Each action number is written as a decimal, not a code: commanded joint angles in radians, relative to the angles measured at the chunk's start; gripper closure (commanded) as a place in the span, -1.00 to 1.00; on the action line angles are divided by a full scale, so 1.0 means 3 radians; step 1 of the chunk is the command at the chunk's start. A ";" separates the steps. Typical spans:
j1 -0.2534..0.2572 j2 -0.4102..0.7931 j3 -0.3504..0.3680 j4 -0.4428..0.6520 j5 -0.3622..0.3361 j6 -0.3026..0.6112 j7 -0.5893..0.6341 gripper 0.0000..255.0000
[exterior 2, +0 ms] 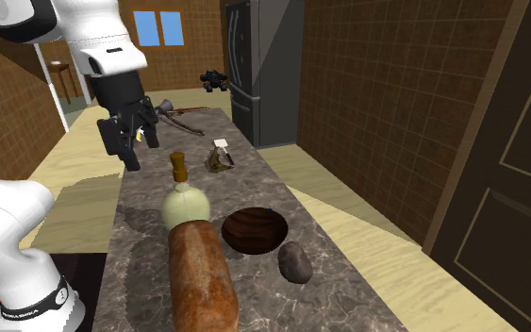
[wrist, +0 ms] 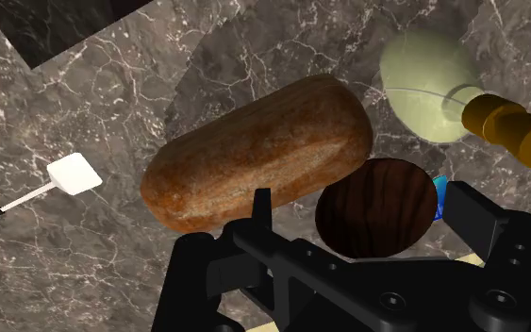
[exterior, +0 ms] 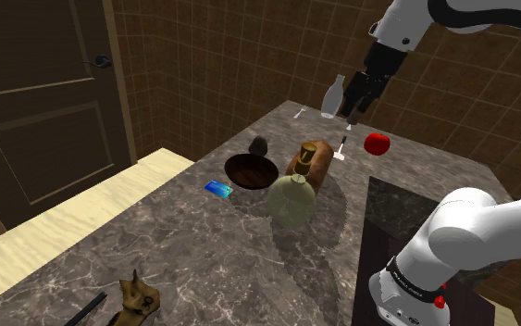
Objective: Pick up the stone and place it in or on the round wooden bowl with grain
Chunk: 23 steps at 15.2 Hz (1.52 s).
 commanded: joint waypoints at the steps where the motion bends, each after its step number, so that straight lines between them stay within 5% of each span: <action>1: 0.0000 0.0000 0.0000 0.0000 0.0000 0.0000 0.0000 -1.00; 12: -0.0066 0.1041 0.0019 -0.0057 -0.0013 0.1179 -0.0045 -1.00; 23: -0.0115 0.2345 0.0024 0.0460 -0.0061 0.2048 -0.0050 -1.00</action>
